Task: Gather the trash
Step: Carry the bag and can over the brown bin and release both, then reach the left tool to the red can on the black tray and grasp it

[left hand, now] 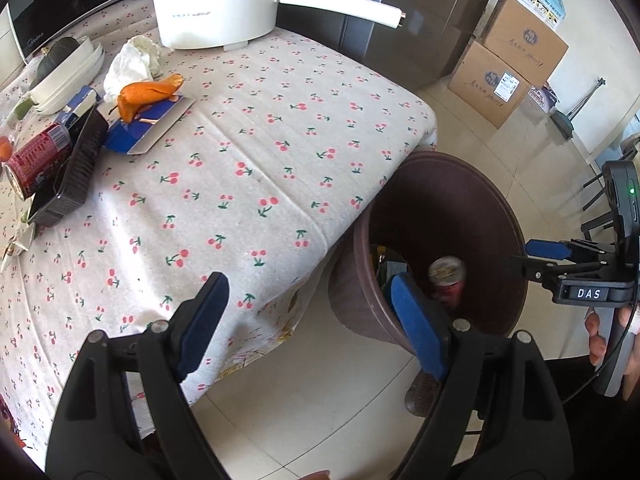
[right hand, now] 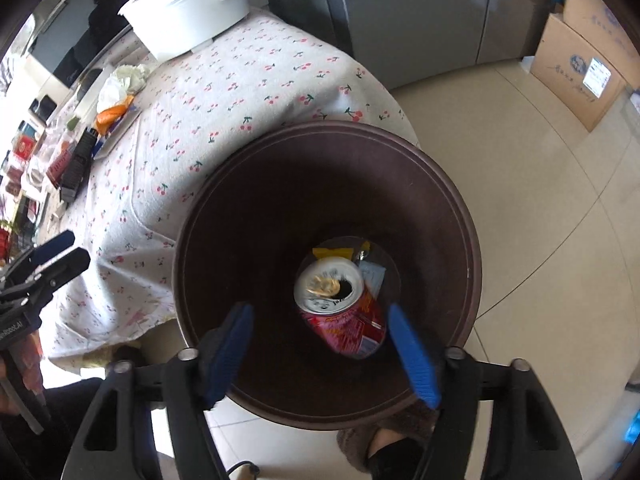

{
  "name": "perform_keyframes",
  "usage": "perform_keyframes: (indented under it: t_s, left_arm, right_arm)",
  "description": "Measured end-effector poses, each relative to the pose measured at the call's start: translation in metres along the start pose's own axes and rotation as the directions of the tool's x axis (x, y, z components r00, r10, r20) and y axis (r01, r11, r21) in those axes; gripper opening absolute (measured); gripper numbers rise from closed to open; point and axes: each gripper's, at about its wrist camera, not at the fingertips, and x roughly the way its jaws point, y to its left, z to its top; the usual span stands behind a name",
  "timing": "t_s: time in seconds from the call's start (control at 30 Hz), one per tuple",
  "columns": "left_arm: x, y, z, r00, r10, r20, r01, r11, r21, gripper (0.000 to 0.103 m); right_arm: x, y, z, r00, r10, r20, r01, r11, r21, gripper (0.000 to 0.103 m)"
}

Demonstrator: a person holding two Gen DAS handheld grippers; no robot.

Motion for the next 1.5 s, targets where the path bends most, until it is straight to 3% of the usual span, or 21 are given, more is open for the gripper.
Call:
perform_keyframes:
  t_s: [0.47, 0.6, 0.83, 1.07, 1.23, 1.5]
  left_arm:
    - [-0.014, 0.043, -0.007, 0.999, 0.053, 0.011, -0.052, 0.996, -0.075, 0.085]
    - [-0.023, 0.06, -0.01, 0.997, 0.069, 0.022, -0.066, 0.992, -0.11, 0.085]
    - [-0.044, 0.095, -0.013, 0.989, 0.13, 0.067, -0.117, 0.978, -0.174, 0.095]
    - [-0.059, 0.142, -0.018, 0.982, 0.176, 0.064, -0.148, 0.939, -0.309, 0.098]
    - [-0.072, 0.172, -0.021, 0.976, 0.207, 0.073, -0.163, 0.908, -0.385, 0.099]
    - [-0.079, 0.224, -0.027, 0.947, 0.313, 0.068, -0.251, 0.858, -0.449, 0.102]
  right_arm:
    - [-0.02, 0.018, 0.016, 0.998, 0.01, 0.057, -0.01, 1.0, -0.001, 0.08]
    - [-0.025, 0.032, 0.025, 0.997, 0.008, 0.08, -0.006, 1.0, -0.02, 0.082]
    - [-0.031, 0.08, 0.044, 0.994, 0.023, 0.103, -0.013, 0.995, -0.095, 0.083]
    - [-0.031, 0.142, 0.062, 0.991, 0.043, 0.129, -0.018, 0.981, -0.191, 0.085]
    - [-0.024, 0.179, 0.073, 0.988, 0.046, 0.149, -0.014, 0.977, -0.214, 0.091]
    - [0.0, 0.215, 0.09, 0.992, 0.048, 0.121, -0.024, 0.98, -0.196, 0.092]
